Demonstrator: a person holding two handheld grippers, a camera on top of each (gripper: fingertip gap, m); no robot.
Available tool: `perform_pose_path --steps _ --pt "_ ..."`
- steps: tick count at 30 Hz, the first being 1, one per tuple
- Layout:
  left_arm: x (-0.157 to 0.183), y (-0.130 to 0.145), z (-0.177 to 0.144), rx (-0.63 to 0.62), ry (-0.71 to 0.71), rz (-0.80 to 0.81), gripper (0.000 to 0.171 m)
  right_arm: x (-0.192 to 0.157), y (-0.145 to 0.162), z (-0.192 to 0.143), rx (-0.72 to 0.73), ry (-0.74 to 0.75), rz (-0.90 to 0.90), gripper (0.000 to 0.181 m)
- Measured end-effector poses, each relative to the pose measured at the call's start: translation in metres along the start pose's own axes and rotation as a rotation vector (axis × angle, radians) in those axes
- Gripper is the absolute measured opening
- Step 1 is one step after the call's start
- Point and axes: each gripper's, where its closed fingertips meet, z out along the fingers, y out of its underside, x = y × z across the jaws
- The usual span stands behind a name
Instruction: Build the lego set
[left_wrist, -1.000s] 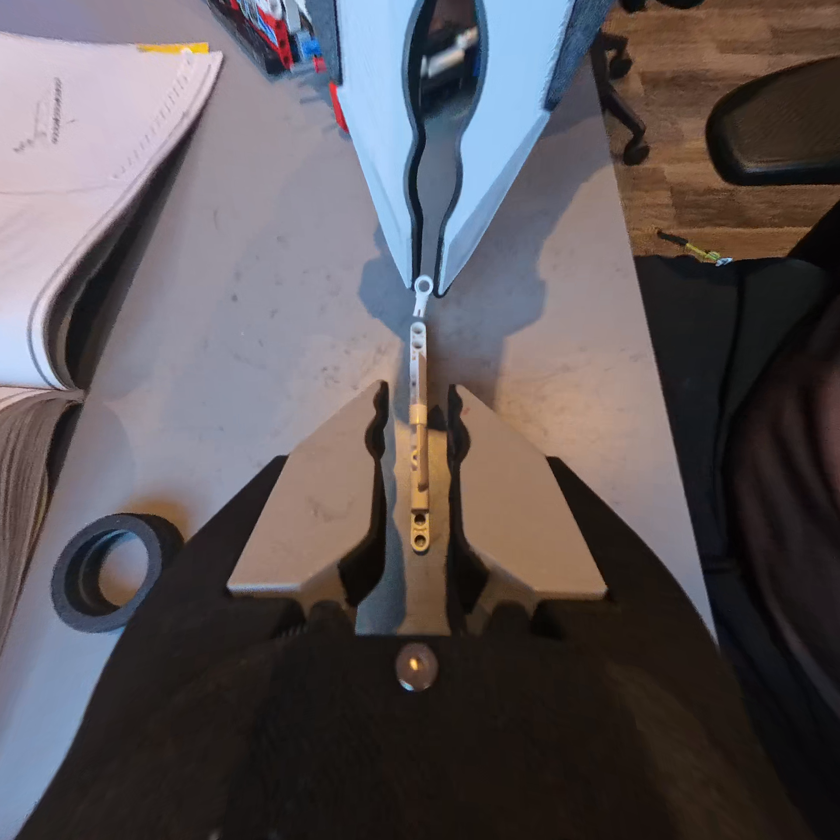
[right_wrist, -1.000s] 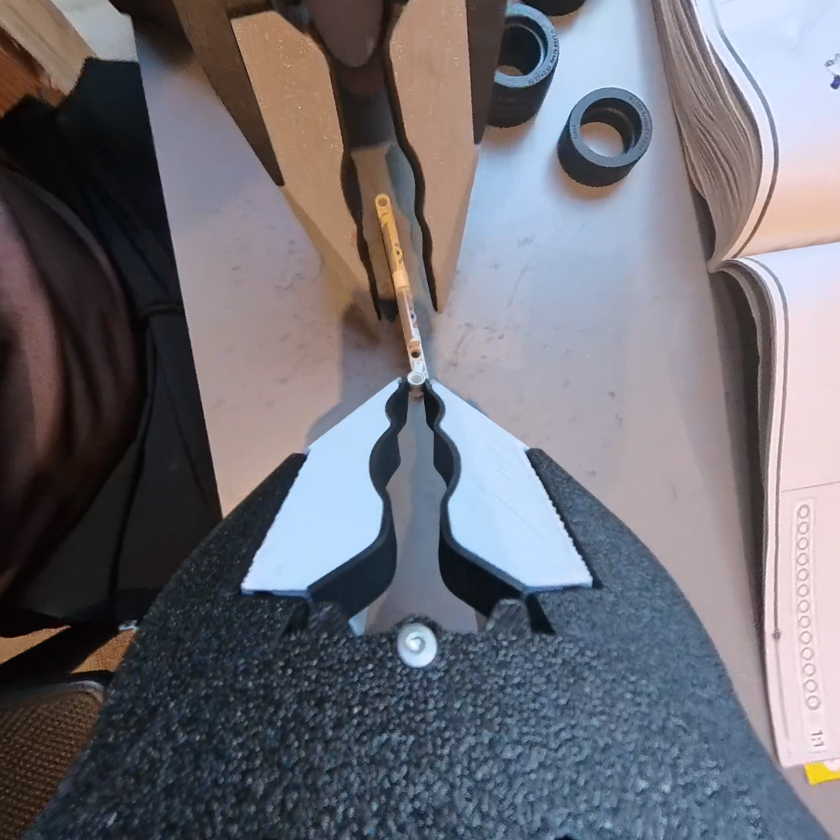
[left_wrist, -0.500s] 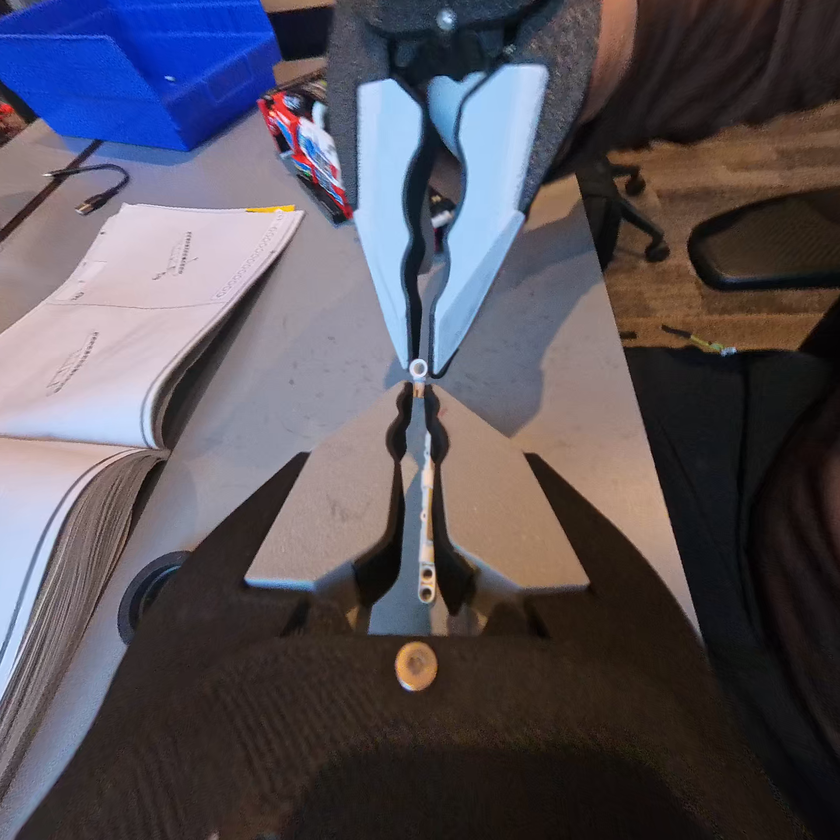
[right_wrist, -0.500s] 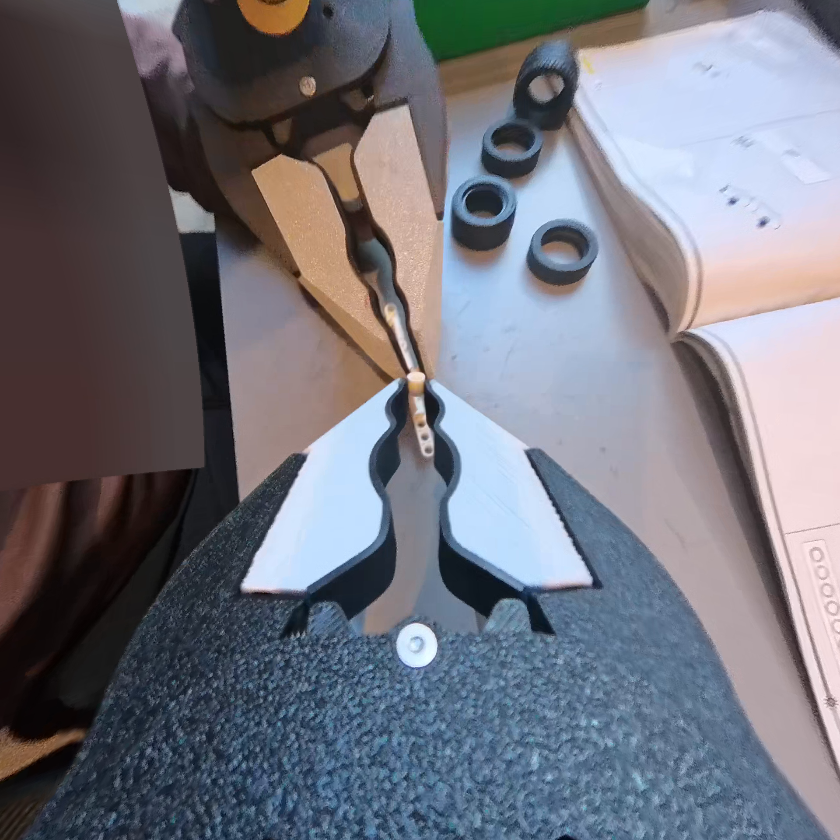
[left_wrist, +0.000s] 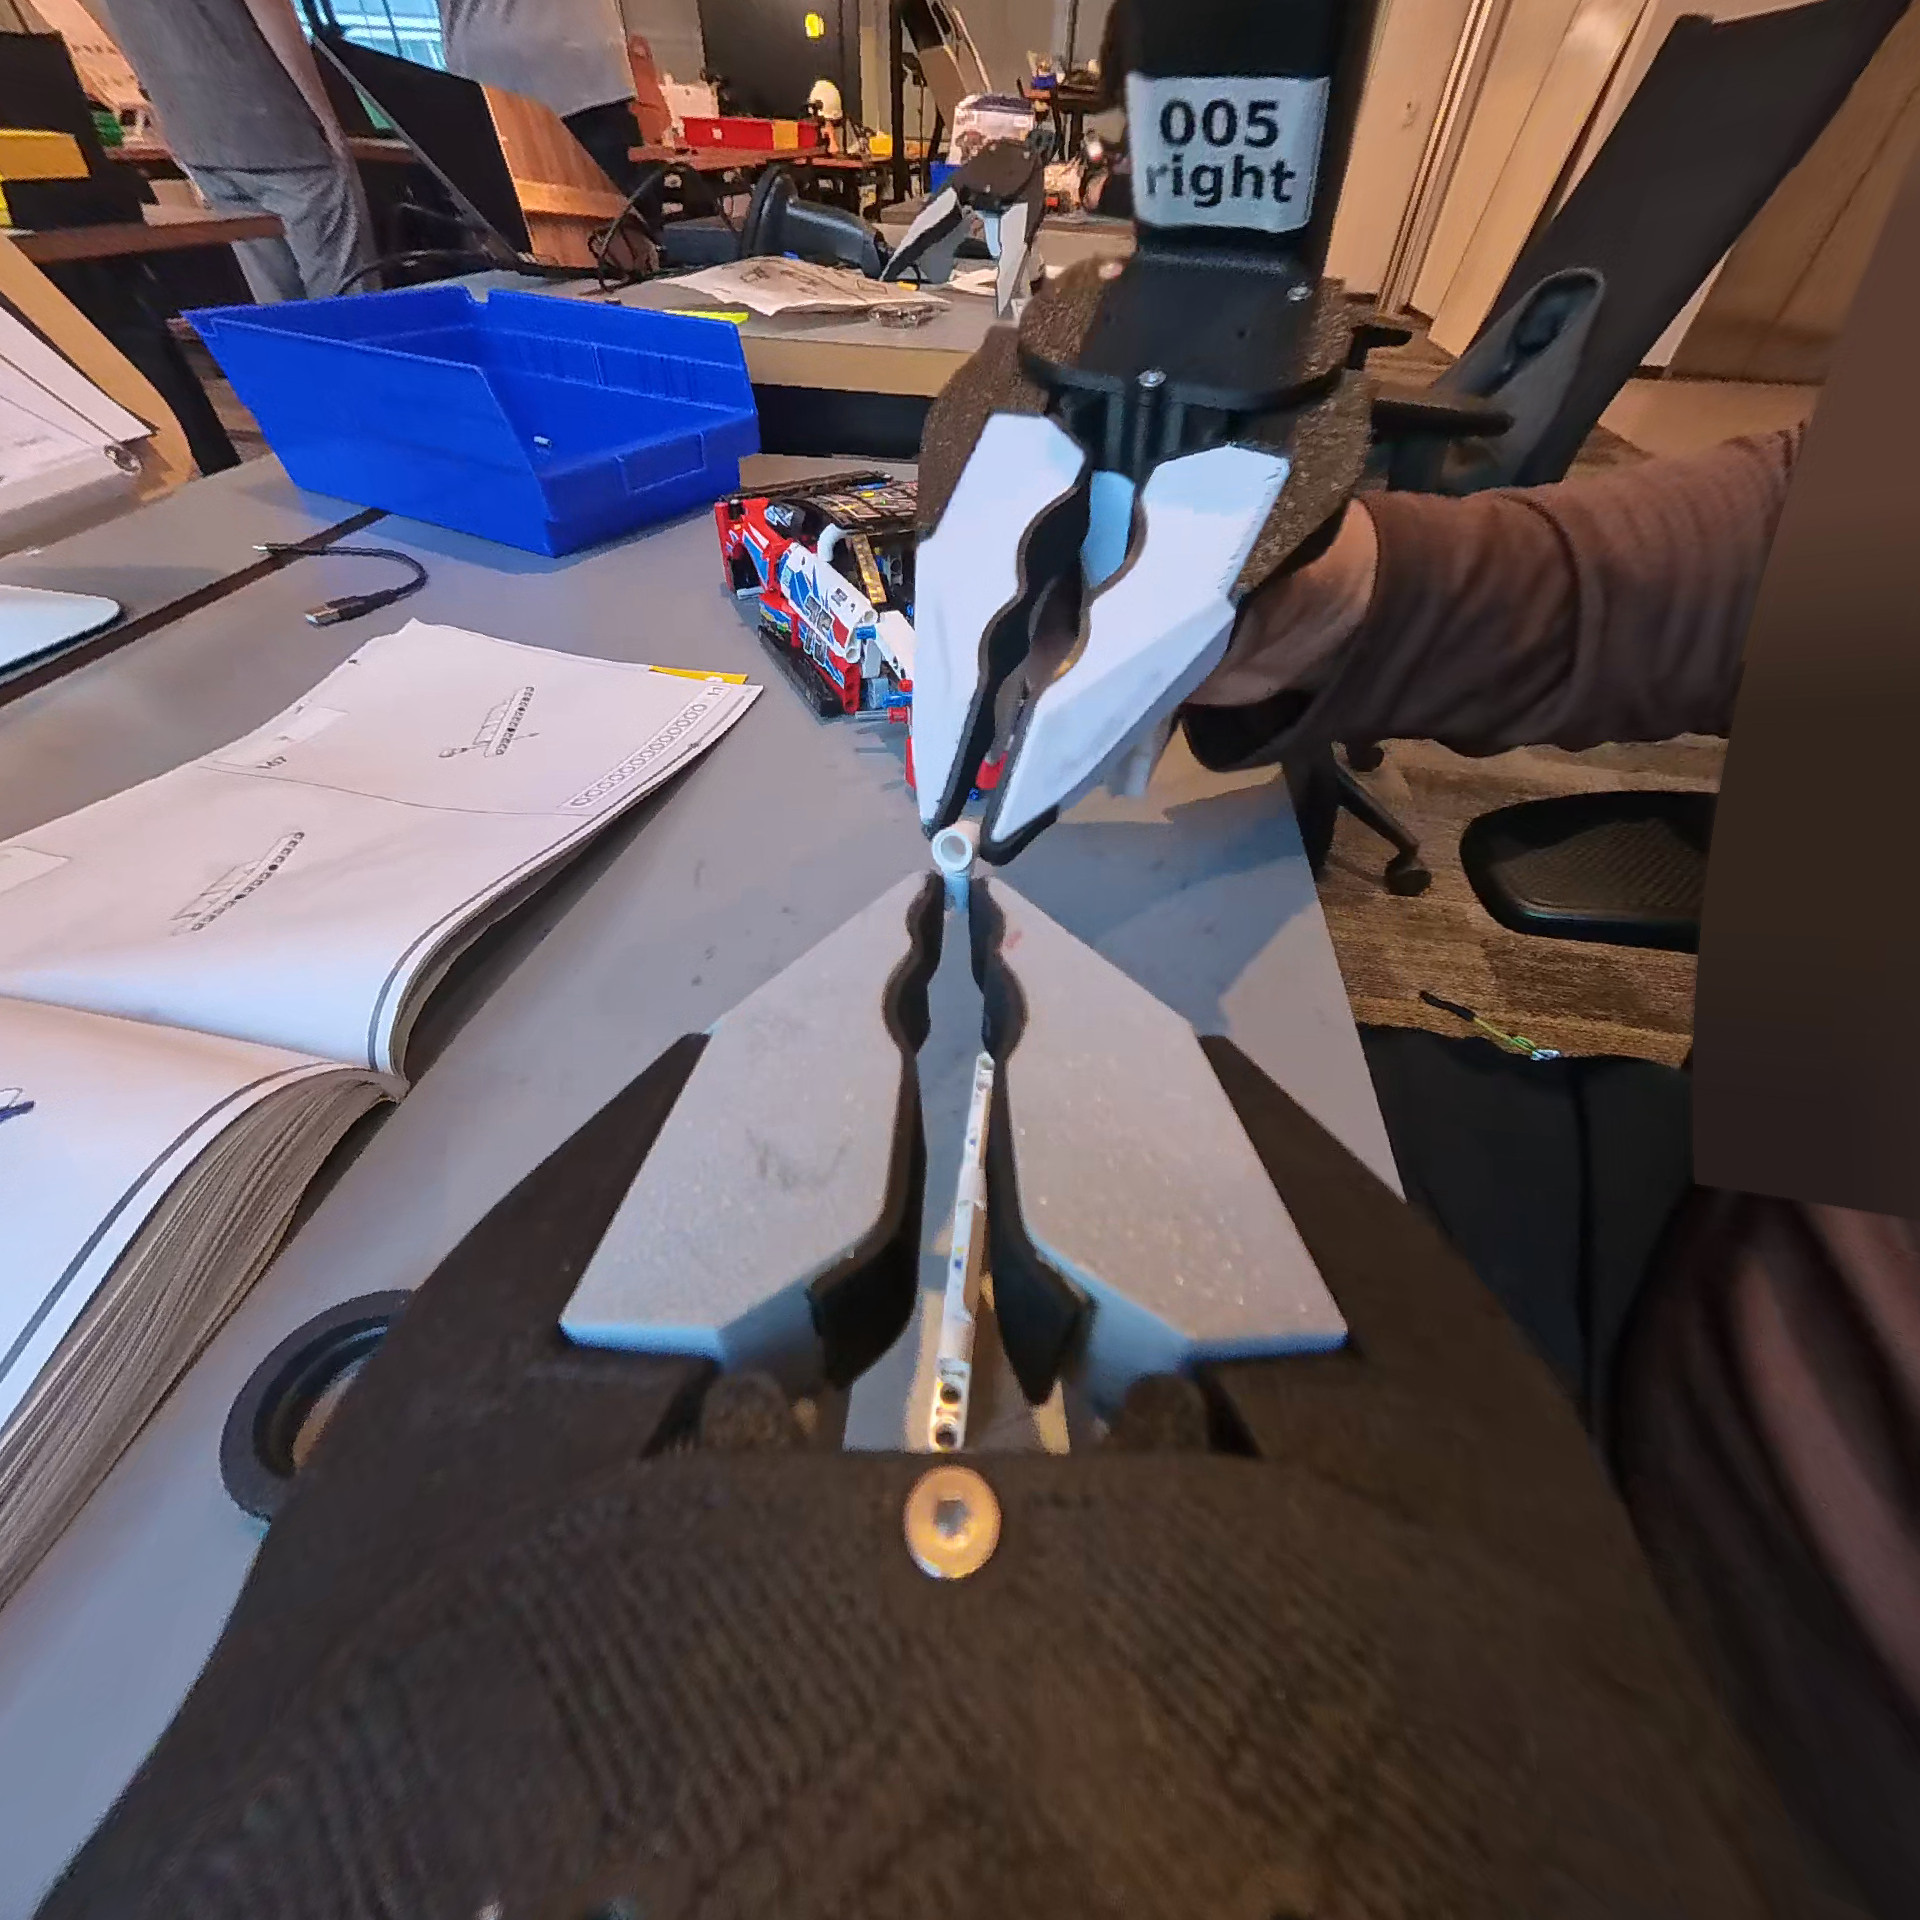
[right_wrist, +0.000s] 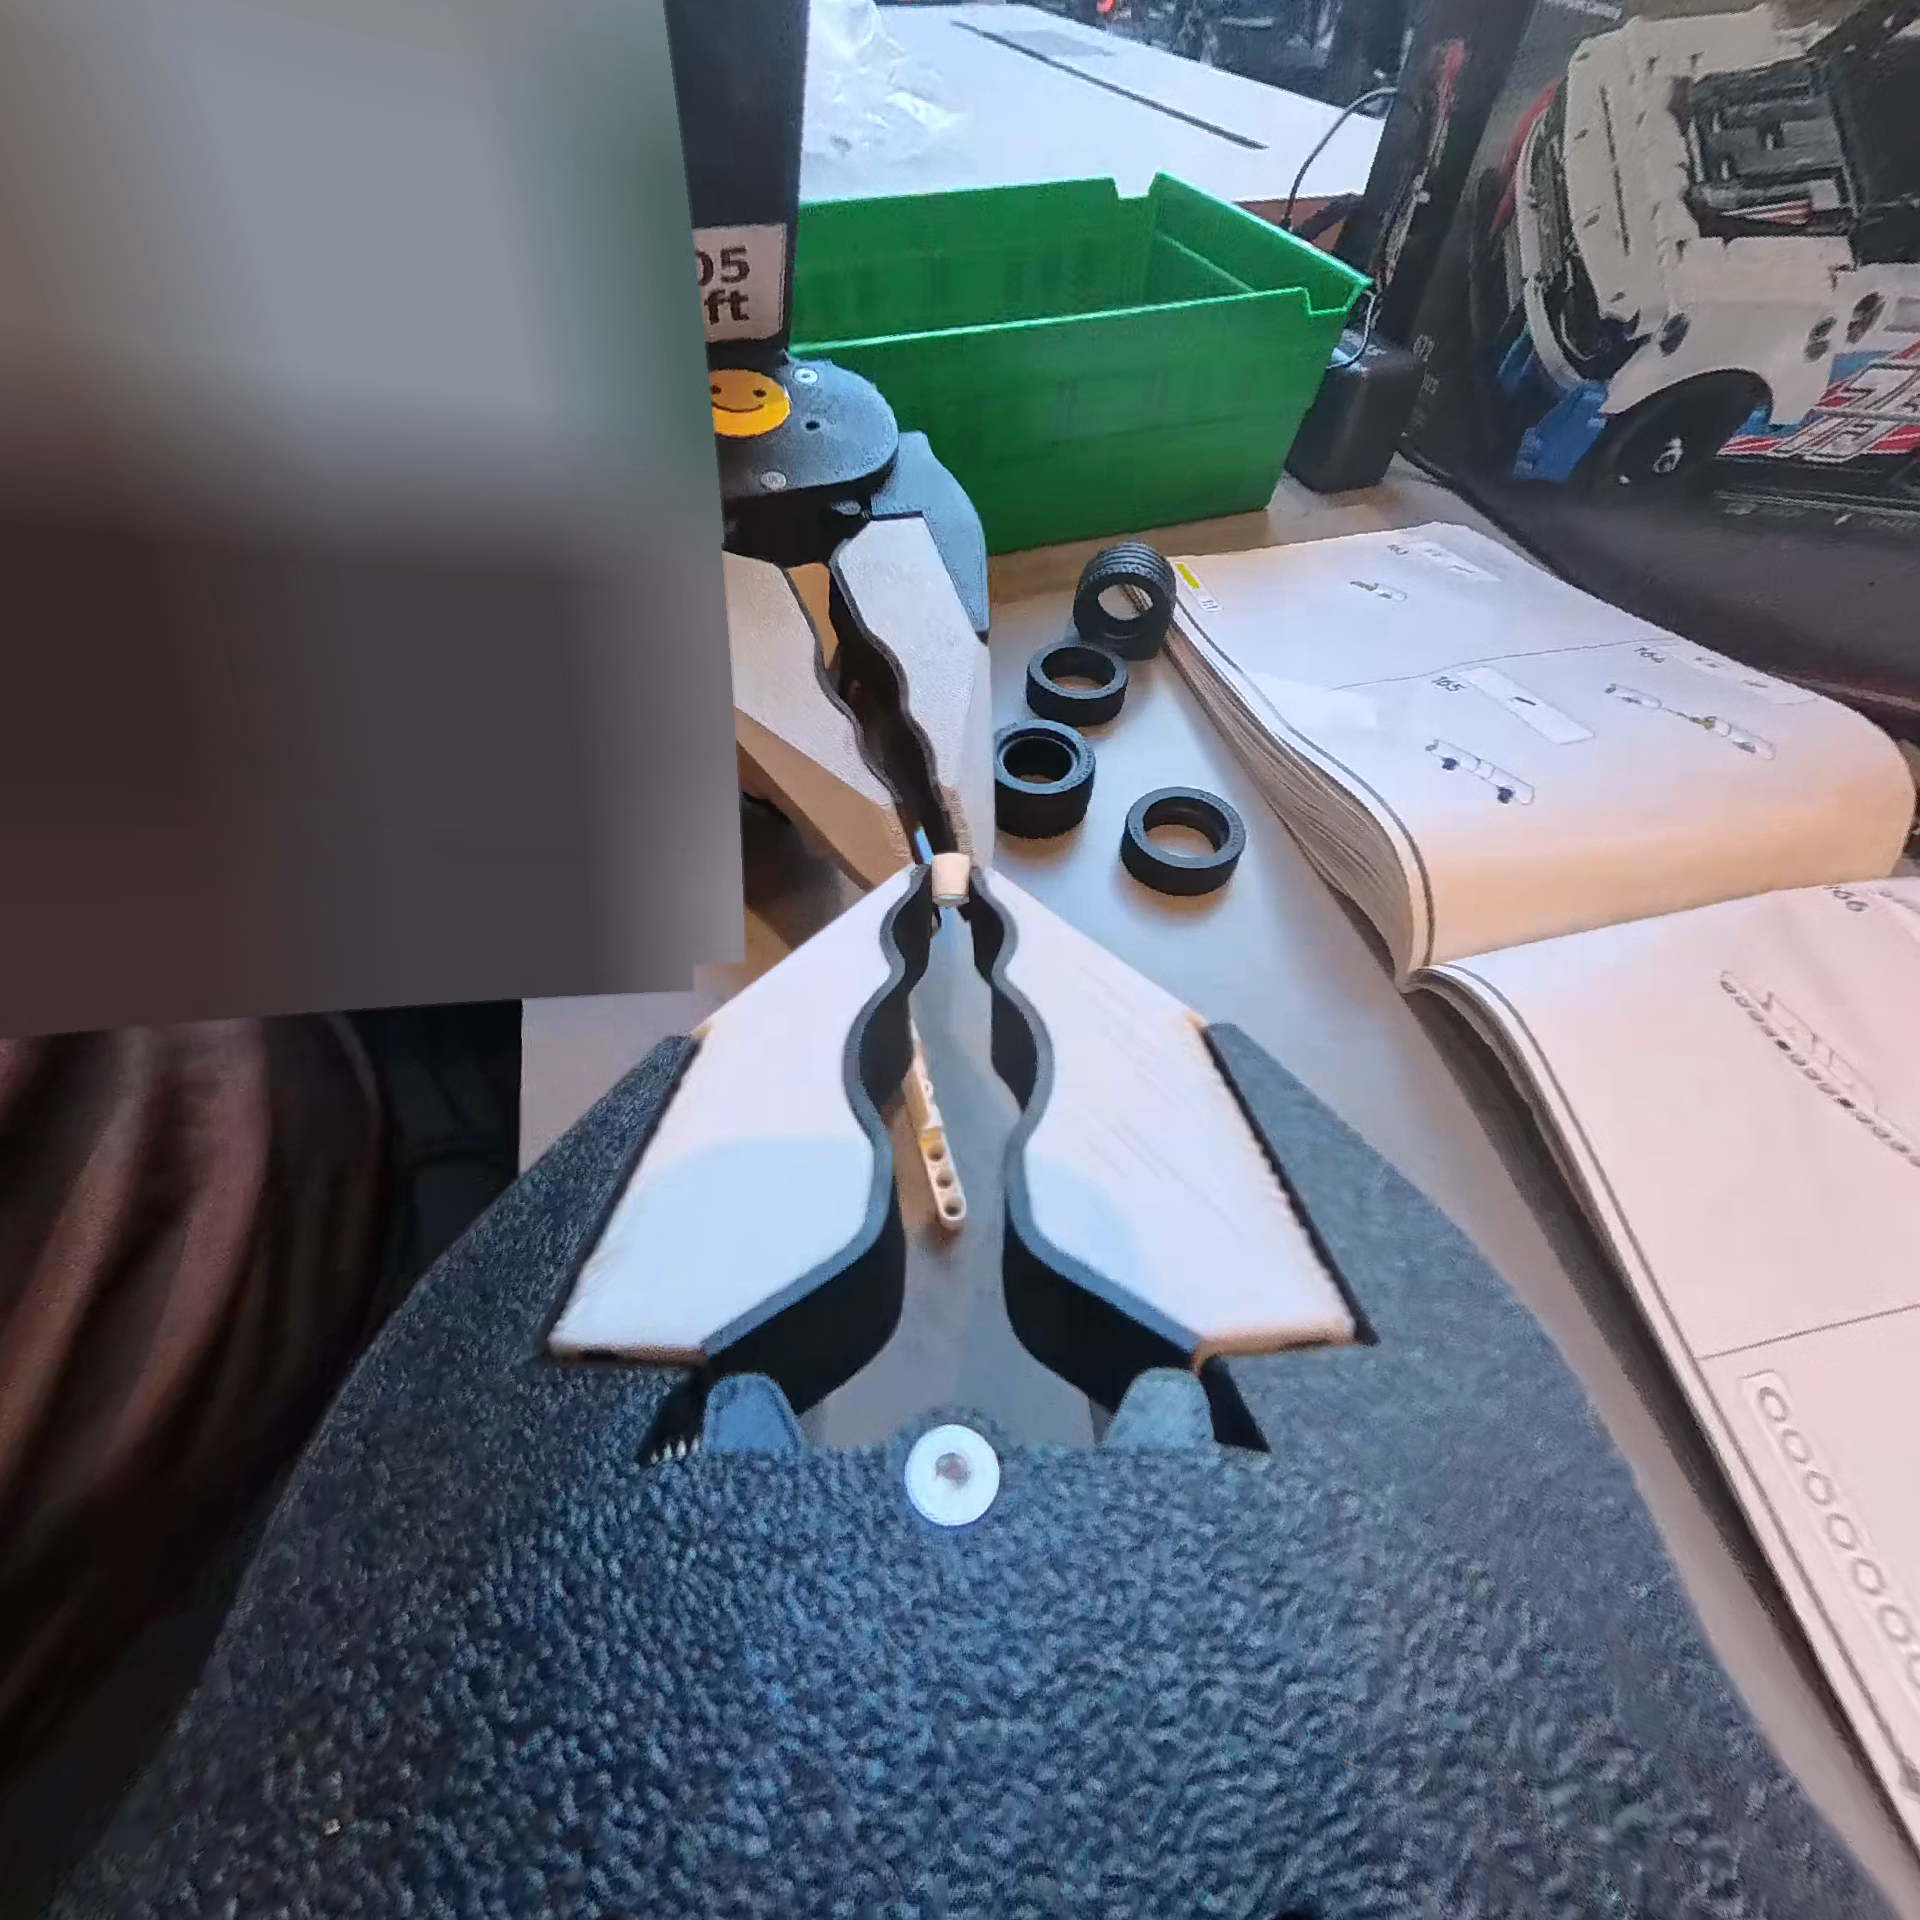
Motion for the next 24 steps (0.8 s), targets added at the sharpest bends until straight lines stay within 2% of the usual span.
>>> perform_pose_path --steps 5,24 --pt "0.001 -0.001 0.001 0.007 0.003 0.000 0.002 0.000 0.000 -0.001 -0.028 0.013 -0.047 0.007" --pt "0.000 -0.009 -0.005 0.065 0.037 -0.047 0.002 -0.003 -0.010 0.003 0.024 -0.052 0.015 0.011"
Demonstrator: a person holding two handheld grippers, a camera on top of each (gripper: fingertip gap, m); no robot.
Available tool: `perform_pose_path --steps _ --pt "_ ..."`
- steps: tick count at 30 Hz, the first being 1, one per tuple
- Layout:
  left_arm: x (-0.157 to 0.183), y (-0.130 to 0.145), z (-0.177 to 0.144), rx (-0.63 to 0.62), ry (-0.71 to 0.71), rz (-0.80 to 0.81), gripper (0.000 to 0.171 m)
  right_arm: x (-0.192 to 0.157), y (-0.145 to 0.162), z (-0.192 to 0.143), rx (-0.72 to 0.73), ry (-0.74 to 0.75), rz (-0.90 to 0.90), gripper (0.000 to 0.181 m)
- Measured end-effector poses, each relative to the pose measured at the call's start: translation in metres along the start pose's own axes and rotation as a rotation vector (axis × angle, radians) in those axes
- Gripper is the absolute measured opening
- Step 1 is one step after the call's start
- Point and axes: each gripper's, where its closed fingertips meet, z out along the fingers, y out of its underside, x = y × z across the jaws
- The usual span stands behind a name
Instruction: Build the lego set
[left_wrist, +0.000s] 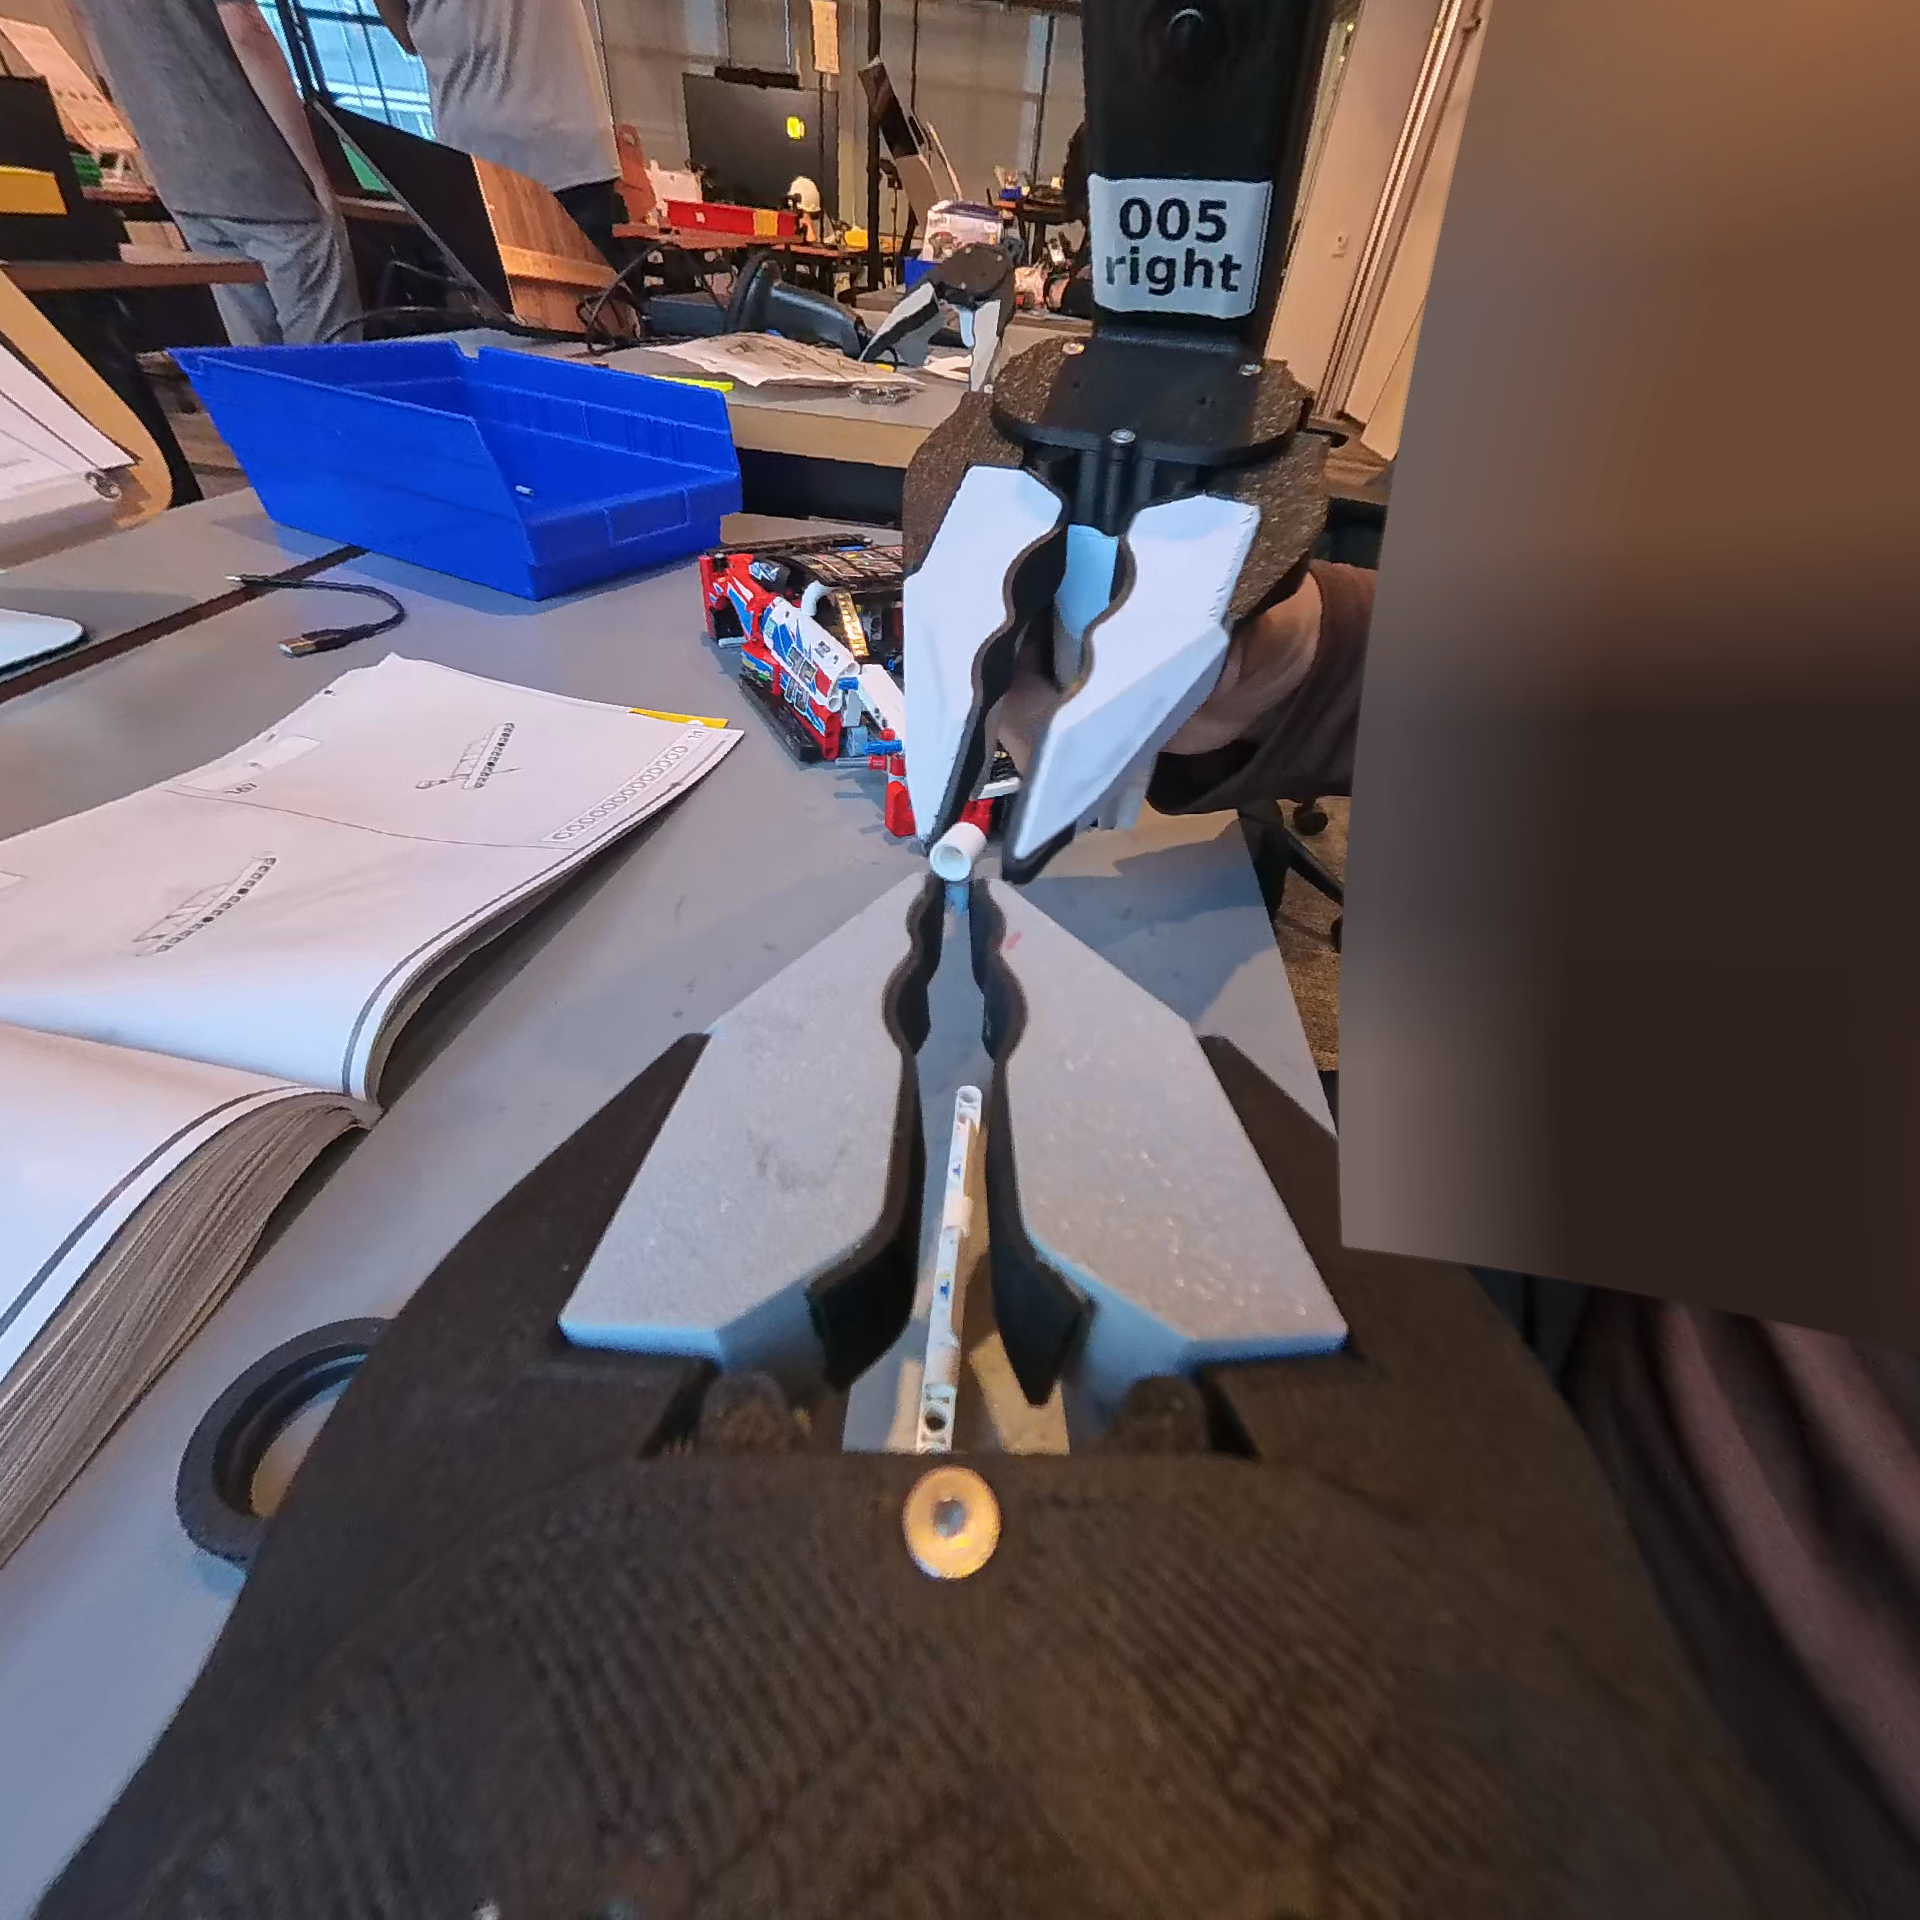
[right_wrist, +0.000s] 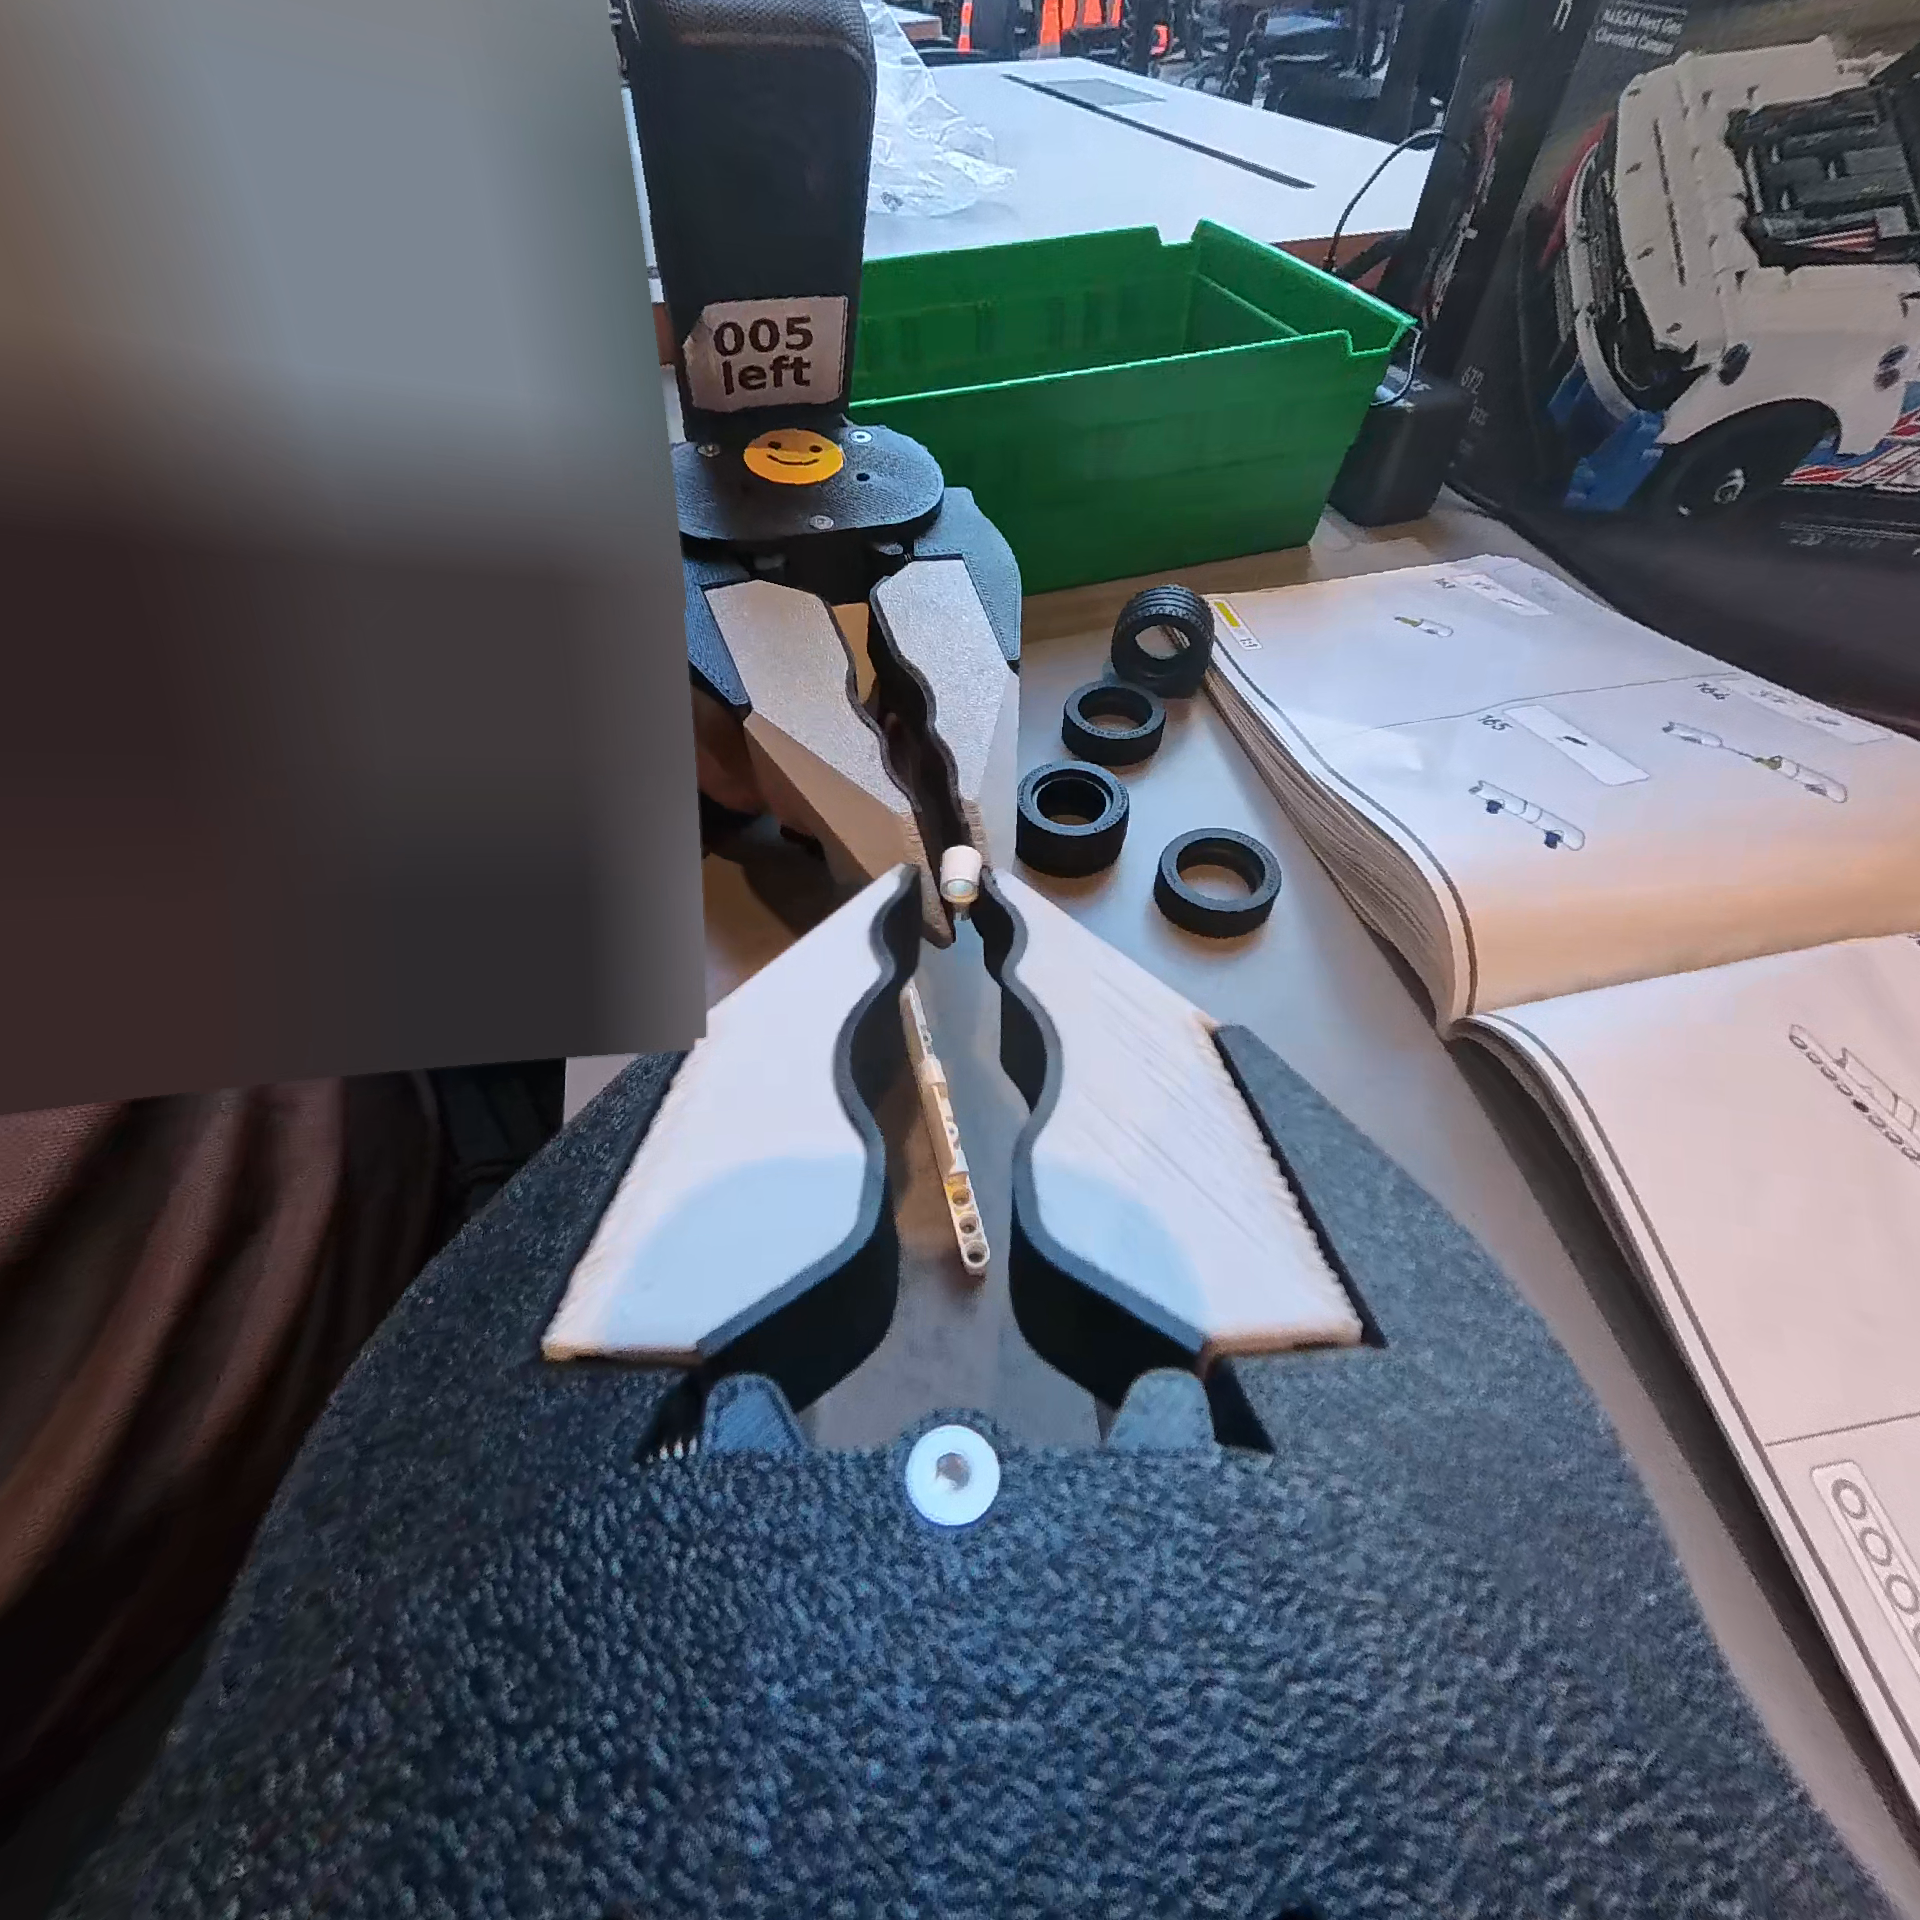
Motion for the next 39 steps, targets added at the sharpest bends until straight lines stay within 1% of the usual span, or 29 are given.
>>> perform_pose_path --steps 9,18,23,30,32,33,34,35,37,39 --pt "-0.002 0.000 -0.001 0.006 -0.013 -0.001 0.002 0.002 -0.001 0.002 0.023 0.003 0.008 0.009" --pt "0.000 -0.001 -0.001 0.004 -0.026 0.050 0.002 0.000 -0.002 0.000 0.021 -0.005 -0.015 0.008" --pt "0.002 -0.003 -0.001 0.013 -0.045 0.085 0.002 -0.002 -0.005 -0.001 0.050 -0.026 0.016 0.007" --pt "0.000 -0.002 0.000 0.004 -0.073 0.099 0.002 0.000 -0.004 -0.001 0.067 -0.003 -0.006 0.007" --pt "-0.002 0.006 0.003 -0.046 -0.051 0.051 0.003 0.002 0.004 -0.002 0.011 0.026 -0.042 0.007" --pt "-0.002 0.013 0.003 -0.091 -0.029 0.017 0.014 0.004 0.010 -0.003 -0.025 0.046 -0.061 0.007" --pt "-0.001 0.019 0.002 -0.141 0.009 -0.005 0.020 0.005 0.017 -0.004 -0.058 0.055 -0.073 0.007" --pt "0.004 0.026 0.001 -0.189 0.060 -0.014 0.023 0.007 0.025 -0.006 -0.090 0.056 -0.064 0.007" --pt "0.002 0.042 0.000 -0.297 0.077 -0.008 0.031 0.007 0.044 -0.008 -0.143 0.046 -0.018 0.007" --pt "0.002 0.063 0.003 -0.417 0.091 0.011 0.030 0.007 0.061 -0.007 -0.187 0.044 -0.005 0.007"
